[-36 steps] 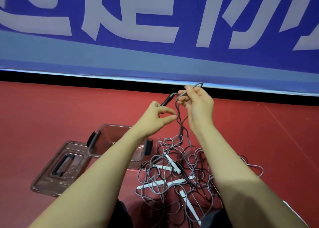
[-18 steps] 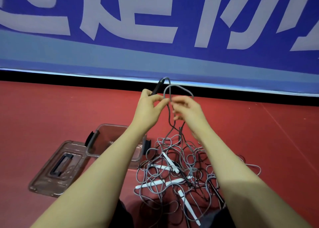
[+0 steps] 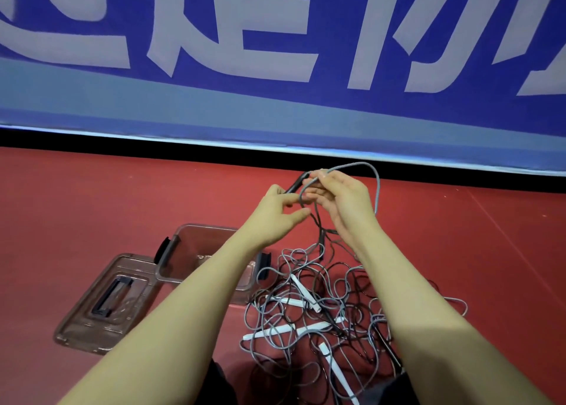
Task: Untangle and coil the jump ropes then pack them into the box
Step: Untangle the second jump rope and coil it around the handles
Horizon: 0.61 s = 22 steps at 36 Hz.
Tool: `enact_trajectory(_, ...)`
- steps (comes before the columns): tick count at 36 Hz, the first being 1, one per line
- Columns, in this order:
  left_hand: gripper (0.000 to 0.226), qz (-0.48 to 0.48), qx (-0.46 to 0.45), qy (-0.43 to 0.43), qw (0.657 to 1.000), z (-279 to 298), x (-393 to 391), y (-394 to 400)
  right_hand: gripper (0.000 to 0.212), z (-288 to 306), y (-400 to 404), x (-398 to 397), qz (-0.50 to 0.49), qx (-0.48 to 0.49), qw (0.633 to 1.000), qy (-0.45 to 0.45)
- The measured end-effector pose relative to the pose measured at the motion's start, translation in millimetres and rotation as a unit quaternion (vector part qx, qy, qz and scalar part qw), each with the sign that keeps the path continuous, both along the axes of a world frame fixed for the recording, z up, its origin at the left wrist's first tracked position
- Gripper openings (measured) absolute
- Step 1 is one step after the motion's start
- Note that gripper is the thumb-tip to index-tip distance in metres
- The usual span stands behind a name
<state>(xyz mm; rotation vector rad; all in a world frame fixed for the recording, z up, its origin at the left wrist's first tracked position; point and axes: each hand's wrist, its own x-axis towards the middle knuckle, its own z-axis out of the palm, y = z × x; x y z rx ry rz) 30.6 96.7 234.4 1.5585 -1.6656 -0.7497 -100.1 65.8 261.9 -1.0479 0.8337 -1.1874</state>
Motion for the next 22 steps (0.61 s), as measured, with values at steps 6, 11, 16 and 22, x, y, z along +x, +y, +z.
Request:
enact_trajectory(6,0.019,0.075,-0.059,0.027,0.995,3.0,-0.6,-4.3,0.018,7.3,-0.8,-2.2,0.003,0.037,0.988,-0.149)
enact_trajectory(11,0.021,0.112,-0.106,0.008,0.988,11.6,0.5,-3.8,0.011,-5.3,-2.8,-5.5,0.009,-0.022,0.999,0.03)
enact_trajectory(16,0.022,0.117,-0.13,0.0,0.985,24.6,0.2,-4.1,0.032,-27.3,1.8,-6.5,0.097,-0.132,0.898,0.409)
enact_trajectory(22,0.022,0.123,-0.13,0.031,0.983,27.8,-1.7,-2.8,0.008,-30.9,0.5,-4.2,0.001,-0.182,0.863,0.472)
